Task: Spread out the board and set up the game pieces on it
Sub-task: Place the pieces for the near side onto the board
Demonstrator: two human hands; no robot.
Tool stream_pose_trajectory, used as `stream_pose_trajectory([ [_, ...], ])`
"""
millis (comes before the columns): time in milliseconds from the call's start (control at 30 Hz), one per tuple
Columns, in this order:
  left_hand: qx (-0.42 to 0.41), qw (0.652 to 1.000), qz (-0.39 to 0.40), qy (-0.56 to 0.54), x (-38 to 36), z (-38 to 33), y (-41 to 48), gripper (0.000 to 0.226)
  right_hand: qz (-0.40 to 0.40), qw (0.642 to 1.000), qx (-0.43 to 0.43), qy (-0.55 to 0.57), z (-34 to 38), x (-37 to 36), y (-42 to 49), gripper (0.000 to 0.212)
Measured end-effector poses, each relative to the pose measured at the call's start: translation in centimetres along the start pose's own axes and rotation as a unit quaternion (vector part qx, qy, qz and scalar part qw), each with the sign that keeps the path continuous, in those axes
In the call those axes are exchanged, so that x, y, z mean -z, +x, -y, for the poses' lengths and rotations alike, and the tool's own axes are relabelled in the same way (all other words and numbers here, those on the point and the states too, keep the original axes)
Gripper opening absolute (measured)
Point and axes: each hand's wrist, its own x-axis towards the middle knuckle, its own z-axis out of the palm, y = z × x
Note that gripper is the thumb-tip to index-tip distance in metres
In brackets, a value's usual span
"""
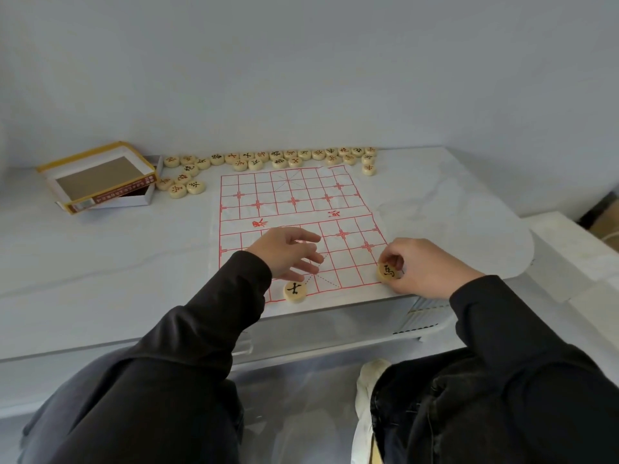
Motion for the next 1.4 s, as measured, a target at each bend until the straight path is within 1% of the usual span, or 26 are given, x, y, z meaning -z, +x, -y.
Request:
stream_pose_trajectory([
  [300,-0.001,1.000,-0.003,0.011,-0.1,-0.2,0.1,0.027,0.029,0.999,0.012,-0.029,0.1,-0.2,0.2,0.033],
  [467,-0.011,1.000,-0.007,0.022,-0.1,-0.2,0.2,0.028,0.034,0.999,0.011,-0.024,0.1,-0.1,0.1,0.039],
  [667,-0.027,0.999,-0.015,0.025,-0.2,-0.4,0.4,0.028,-0.003,1.000,-0.001,0.012,0.4,0.1,0.5,0.039],
  [900,-0.055,0.997,-0.052,0.019,0.6,-1.0,1.1,0.026,-0.076,0.997,0.013,0.022,1.9,-0.2,2.3,0.035],
  [1000,-0.078,0.993,-0.079,0.046,1.6,-1.5,1.6,0.028,-0.098,0.995,0.023,0.023,3.0,0.2,3.3,0.033],
  [1100,-0.082,0.984,-0.124,0.094,3.0,-1.4,2.0,0.030,-0.101,0.994,0.032,0.021,3.9,0.5,4.3,0.032],
  [1300,-0.067,0.973,-0.159,0.153,5.4,-0.9,2.7,0.032,-0.086,0.994,0.059,-0.011,6.4,0.7,6.7,0.034],
  [1400,-0.048,0.955,-0.201,0.210,6.8,-0.2,3.1,0.036,-0.090,0.993,0.075,-0.006,8.6,1.1,8.3,0.037],
])
